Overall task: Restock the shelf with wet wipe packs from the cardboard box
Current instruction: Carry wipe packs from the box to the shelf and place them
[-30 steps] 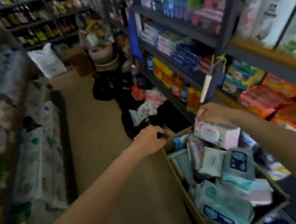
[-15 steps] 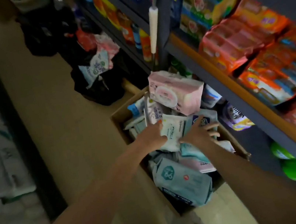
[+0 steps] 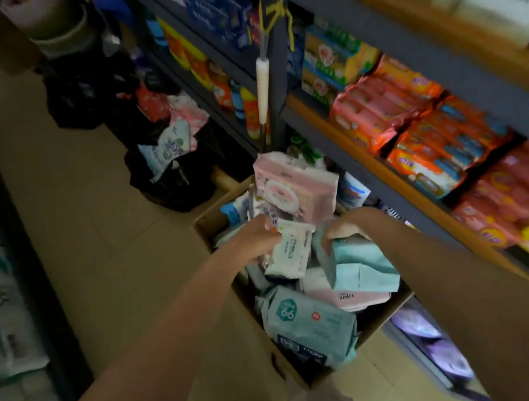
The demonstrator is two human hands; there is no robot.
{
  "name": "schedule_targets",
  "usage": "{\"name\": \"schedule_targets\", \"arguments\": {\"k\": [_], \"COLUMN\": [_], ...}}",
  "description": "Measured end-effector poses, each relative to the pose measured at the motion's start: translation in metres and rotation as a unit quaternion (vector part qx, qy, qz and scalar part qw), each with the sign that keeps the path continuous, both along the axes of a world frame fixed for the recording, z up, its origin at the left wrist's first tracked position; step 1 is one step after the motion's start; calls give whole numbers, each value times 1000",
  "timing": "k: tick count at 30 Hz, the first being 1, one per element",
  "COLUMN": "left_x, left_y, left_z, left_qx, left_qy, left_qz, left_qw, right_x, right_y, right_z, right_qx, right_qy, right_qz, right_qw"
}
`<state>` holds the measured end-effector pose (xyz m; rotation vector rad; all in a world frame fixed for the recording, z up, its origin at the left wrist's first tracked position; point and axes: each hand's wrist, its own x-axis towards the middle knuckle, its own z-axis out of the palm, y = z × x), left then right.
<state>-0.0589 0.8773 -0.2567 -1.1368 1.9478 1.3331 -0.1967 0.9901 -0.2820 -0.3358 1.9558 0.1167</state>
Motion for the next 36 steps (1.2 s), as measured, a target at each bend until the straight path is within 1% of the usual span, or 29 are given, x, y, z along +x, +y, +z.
{"name": "schedule_targets", "arguments": {"k": [3,4,5,6,7,8,9,11,13,15,16,17,19,21,22,23,24,25,26,28,29,30,33,34,36], "left_x": [27,39,53,69,87,111,138,204,277,351,388,425,501,568,598,627,651,675,696,735,755,774,820,832,850], "left_y": [-1,-5,-10,-18,-27,-37,-47,-59,-61,-60,-58,-55,-42,-21,-7,8,25,42,59,90,103,114,134,138,141], "left_z": [40,54,70,84,98,114,129,165,199,228,243,260,300,346,369,390,410,426,440,461,468,474,479,480,483], "left_qx": [93,141,193,234,250,234,201,151,141,114,79,32,-88,-202,-254,-303,-350,-395,-435,-500,-530,-558,-626,-647,-689], "left_qy": [17,29,50,82,121,157,192,259,327,392,419,446,504,563,585,601,607,598,582,531,496,450,280,218,108], "left_qz": [108,150,199,252,306,352,389,432,460,499,530,564,630,644,636,622,608,596,586,586,593,603,622,626,626], "left_qw": [990,978,960,935,911,892,878,851,813,765,734,695,585,478,435,399,373,361,359,353,350,351,378,377,349], "right_x": [11,20,34,50,70,95,125,198,280,364,405,446,520,585,614,641,667,690,713,751,768,782,818,828,849], "right_y": [-16,-25,-38,-53,-70,-87,-102,-127,-142,-148,-149,-148,-139,-128,-123,-119,-116,-114,-112,-111,-112,-115,-131,-139,-158], "right_z": [66,90,115,139,161,183,205,244,279,310,324,339,373,403,416,429,441,451,462,480,489,496,511,516,525], "right_qx": [-60,-88,-124,-164,-206,-243,-281,-334,-356,-401,-433,-472,-561,-660,-706,-743,-768,-786,-803,-833,-841,-847,-862,-868,-872], "right_qy": [-97,-116,-133,-139,-119,-77,-33,65,150,220,239,246,235,211,192,168,137,102,64,10,5,16,79,95,137], "right_qz": [-8,7,26,51,93,151,218,353,438,507,536,553,553,511,481,454,438,432,434,440,448,460,474,469,464], "right_qw": [993,989,983,975,967,955,934,872,812,731,684,641,569,509,483,462,447,430,403,336,301,266,163,134,76]}}
